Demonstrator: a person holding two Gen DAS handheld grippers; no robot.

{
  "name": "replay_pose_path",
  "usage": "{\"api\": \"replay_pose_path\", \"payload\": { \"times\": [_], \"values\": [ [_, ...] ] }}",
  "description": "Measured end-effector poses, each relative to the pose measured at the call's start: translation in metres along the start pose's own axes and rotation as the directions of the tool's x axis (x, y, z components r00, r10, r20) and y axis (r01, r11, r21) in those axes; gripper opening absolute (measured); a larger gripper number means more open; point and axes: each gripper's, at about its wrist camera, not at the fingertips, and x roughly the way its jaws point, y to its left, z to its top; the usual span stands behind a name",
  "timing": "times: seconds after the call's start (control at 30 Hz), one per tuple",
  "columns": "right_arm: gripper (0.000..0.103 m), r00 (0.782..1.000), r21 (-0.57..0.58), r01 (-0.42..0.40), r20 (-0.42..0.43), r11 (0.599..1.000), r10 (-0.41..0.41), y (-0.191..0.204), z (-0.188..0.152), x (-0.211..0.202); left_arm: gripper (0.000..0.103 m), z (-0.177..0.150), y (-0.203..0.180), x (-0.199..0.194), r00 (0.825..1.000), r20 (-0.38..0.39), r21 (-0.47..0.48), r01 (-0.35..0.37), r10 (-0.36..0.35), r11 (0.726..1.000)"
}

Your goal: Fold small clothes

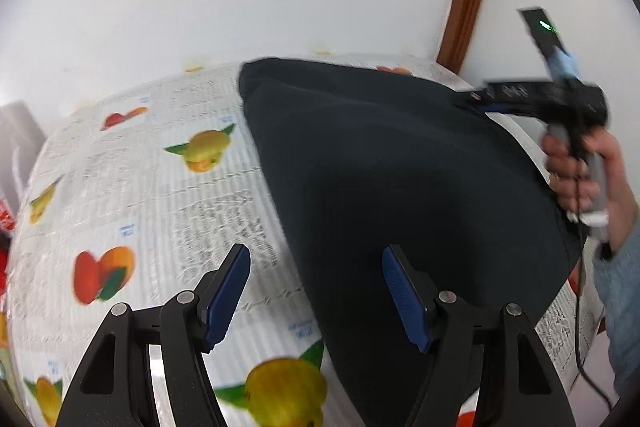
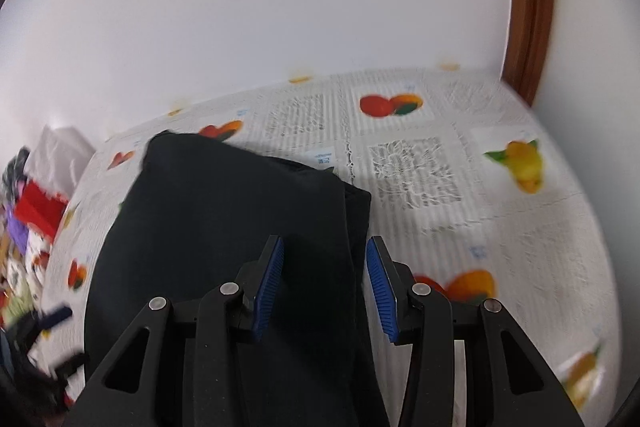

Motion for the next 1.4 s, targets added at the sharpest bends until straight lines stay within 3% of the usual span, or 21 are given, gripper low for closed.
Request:
{"api": "replay_pose_path", "payload": {
  "times": [0.03, 0.07, 0.17, 0.23, 0.3, 0.37, 0.4, 0.43, 0.47, 0.6, 0.7, 0.87, 1.1, 1.2, 1.23, 1.33, 1.4],
  "values": [
    [0.030, 0.999, 0.018, -0.049, -0.008, 0.999, 0.049, -0.002, 0.004, 0.007, 0.068, 0.001, 0.001, 0.007, 1.000, -0.013, 0.001, 0.008, -0.008, 1.000],
    [0.011, 0.995, 0.004, -0.100, -0.005, 0.995, 0.100, -0.002, 0.008, 0.009, 0.069, 0.002, 0.002, 0.012, 1.000, -0.021, 0.001, 0.012, -0.012, 1.000],
    [0.010, 0.987, -0.036, -0.116, 0.108, 0.993, 0.119, -0.006, 0.008, -0.006, 0.070, 0.001, 0.005, 0.014, 0.999, -0.022, -0.005, 0.037, -0.037, 0.999],
    [0.012, 0.991, -0.017, -0.112, 0.067, 0.994, 0.113, -0.008, 0.010, 0.004, 0.070, 0.001, 0.006, 0.014, 0.999, -0.023, -0.006, 0.045, -0.045, 0.999],
    [0.020, 0.997, 0.007, -0.076, 0.019, 0.997, 0.076, -0.011, 0.014, 0.016, 0.070, 0.001, 0.005, 0.014, 0.999, -0.026, -0.005, 0.046, -0.046, 0.999],
    [0.036, 0.998, 0.035, -0.057, 0.033, 0.998, 0.056, -0.013, 0.021, 0.021, 0.070, 0.001, 0.005, 0.014, 0.999, -0.026, -0.004, 0.046, -0.046, 0.999],
    [0.036, 0.998, 0.045, -0.052, 0.036, 0.998, 0.050, -0.014, 0.025, 0.022, 0.070, 0.001, 0.005, 0.014, 0.999, -0.026, -0.004, 0.046, -0.047, 0.999],
    [0.029, 0.998, 0.051, -0.060, 0.026, 0.997, 0.059, -0.014, 0.028, 0.027, 0.070, 0.002, 0.006, 0.016, 0.998, -0.027, -0.006, 0.048, -0.048, 0.999],
    [0.003, 0.997, 0.044, -0.078, 0.013, 0.996, 0.078, -0.015, 0.031, 0.031, 0.070, 0.002, 0.007, 0.016, 0.998, -0.028, -0.010, 0.050, -0.050, 0.999],
    [0.003, 0.998, 0.052, 0.002, 0.065, 0.999, -0.005, -0.024, 0.034, 0.017, 0.070, 0.001, 0.010, 0.015, 0.998, -0.031, -0.027, 0.047, -0.048, 0.999],
    [0.008, 0.995, 0.088, -0.042, 0.091, 0.995, 0.034, -0.039, 0.021, -0.016, 0.070, -0.004, 0.010, 0.009, 0.999, -0.030, -0.029, 0.043, -0.044, 0.999],
    [0.043, 0.994, 0.027, -0.049, 0.095, 0.998, 0.046, -0.043, -0.034, -0.068, 0.068, -0.014, 0.011, -0.001, 0.998, -0.024, -0.038, 0.056, -0.057, 0.998],
    [0.043, 0.993, 0.014, -0.095, 0.071, 0.995, 0.093, -0.043, -0.105, -0.085, 0.068, -0.025, 0.007, -0.009, 0.998, -0.020, -0.069, 0.061, -0.062, 0.996],
    [0.032, 0.989, 0.018, -0.134, 0.069, 0.991, 0.133, -0.037, -0.121, -0.077, 0.068, -0.028, 0.006, -0.009, 0.998, -0.019, -0.085, 0.051, -0.053, 0.995],
    [0.005, 0.986, 0.002, -0.148, 0.071, 0.989, 0.148, -0.034, -0.124, -0.074, 0.068, -0.028, 0.005, -0.009, 0.999, -0.019, -0.088, 0.047, -0.049, 0.995],
    [0.003, 0.966, 0.038, -0.171, 0.205, 0.985, 0.160, -0.047, -0.128, -0.092, 0.068, -0.029, 0.005, -0.010, 0.999, -0.021, -0.100, 0.041, -0.043, 0.994],
    [0.003, 0.954, 0.094, -0.221, 0.230, 0.971, 0.194, -0.058, -0.131, -0.098, 0.068, -0.031, 0.006, -0.014, 0.999, -0.023, -0.101, 0.042, -0.045, 0.994]
  ]
}}
